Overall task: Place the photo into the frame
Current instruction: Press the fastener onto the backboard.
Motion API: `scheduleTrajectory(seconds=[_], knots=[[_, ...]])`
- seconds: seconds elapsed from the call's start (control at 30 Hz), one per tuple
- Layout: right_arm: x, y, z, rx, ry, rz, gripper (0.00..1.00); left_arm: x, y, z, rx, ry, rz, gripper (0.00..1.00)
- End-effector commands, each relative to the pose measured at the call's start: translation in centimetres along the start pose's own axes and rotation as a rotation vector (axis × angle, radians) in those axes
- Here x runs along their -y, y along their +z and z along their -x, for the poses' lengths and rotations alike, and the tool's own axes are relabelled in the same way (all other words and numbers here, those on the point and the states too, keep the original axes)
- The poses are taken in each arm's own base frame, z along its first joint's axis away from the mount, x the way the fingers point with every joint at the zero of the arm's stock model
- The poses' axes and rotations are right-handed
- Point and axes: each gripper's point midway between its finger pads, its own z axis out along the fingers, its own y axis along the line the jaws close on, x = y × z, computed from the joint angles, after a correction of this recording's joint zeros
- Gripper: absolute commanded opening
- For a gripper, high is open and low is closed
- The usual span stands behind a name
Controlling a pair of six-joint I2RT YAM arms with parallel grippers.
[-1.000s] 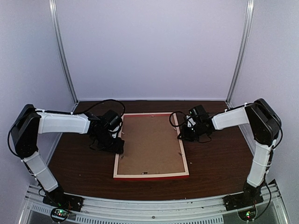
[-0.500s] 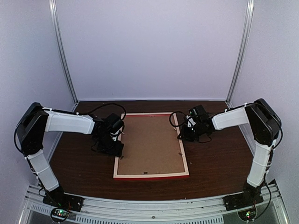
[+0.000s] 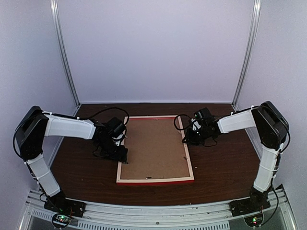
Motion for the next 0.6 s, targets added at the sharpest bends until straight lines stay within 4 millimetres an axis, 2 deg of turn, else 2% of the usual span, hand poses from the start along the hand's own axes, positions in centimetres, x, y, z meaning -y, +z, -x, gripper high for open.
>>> scheduleTrajectory(seconds=[0.0, 0.37, 0.57], knots=[[5.2, 2.6, -6.6, -0.204, 0.073, -0.137, 0.0, -0.3, 0.2, -2.1, -0.045, 0.001, 0.001, 0.74], [5.3, 2.6, -6.7, -0.206, 0.075, -0.138, 0.0, 0.3, 0.4, -3.4, -0.084, 0.019, -0.034, 0.74], [5.4, 2.6, -6.8, -0.207, 0.076, -0.137, 0.0, 0.2, 0.4, -4.1, -0.095, 0.012, -0.036, 0.69]])
